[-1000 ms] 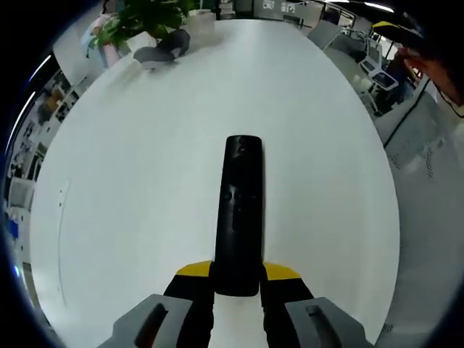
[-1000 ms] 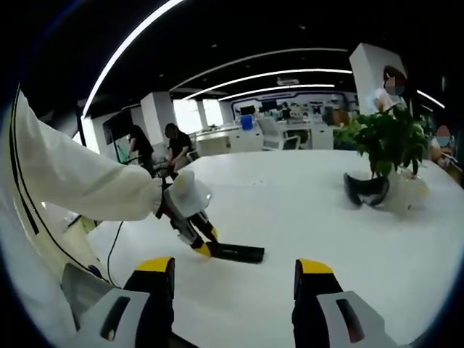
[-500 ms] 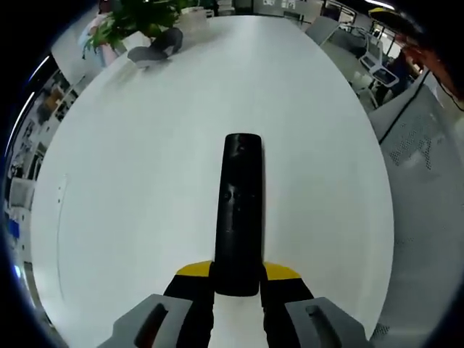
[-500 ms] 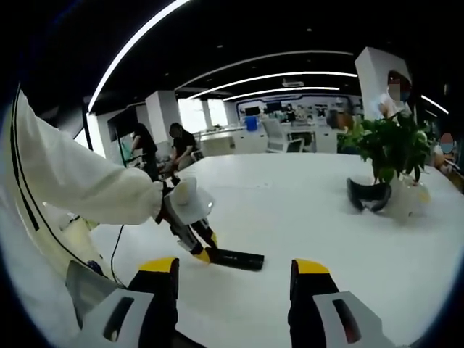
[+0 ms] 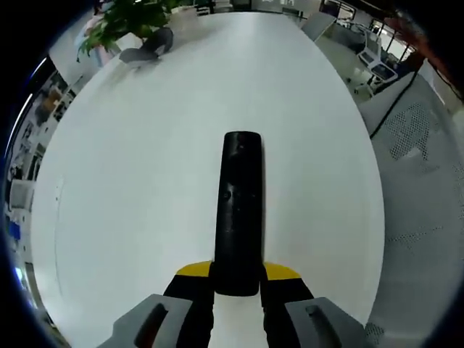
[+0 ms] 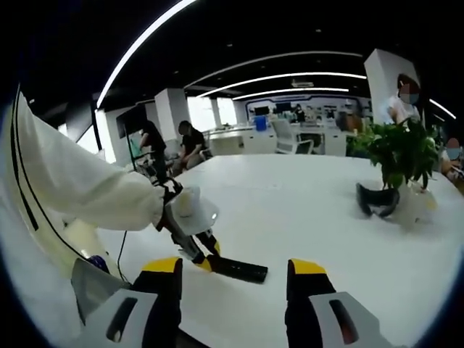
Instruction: Press the specified remote control buttons in sequence, fully releasing each button before pressing the next.
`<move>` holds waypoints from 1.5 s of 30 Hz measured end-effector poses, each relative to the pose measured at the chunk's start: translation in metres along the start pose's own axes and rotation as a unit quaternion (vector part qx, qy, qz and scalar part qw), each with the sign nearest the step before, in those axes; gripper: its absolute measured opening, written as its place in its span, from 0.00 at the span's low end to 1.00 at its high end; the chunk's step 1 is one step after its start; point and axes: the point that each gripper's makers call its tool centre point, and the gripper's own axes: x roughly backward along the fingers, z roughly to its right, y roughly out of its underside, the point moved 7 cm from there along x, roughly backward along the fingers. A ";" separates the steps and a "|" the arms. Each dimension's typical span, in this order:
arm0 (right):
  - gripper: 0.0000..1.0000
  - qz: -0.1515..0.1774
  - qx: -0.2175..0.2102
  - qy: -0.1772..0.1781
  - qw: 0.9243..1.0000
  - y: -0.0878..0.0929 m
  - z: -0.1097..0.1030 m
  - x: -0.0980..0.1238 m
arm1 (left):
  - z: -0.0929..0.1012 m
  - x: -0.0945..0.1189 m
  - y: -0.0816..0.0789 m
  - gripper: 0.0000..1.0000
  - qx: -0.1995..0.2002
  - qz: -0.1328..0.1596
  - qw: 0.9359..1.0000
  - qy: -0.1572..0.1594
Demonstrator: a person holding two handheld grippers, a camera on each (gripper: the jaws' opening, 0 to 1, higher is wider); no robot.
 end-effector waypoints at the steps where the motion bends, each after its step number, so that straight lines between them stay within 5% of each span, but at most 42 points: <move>1: 0.55 0.000 0.000 -0.001 1.000 -0.001 0.000 0.000 | 0.001 0.000 0.000 0.23 0.002 0.000 1.000 0.000; 45: 0.41 -0.022 0.028 -0.022 0.999 -0.003 -0.009 -0.008 | 0.060 0.004 0.015 0.24 0.009 0.009 1.000 0.005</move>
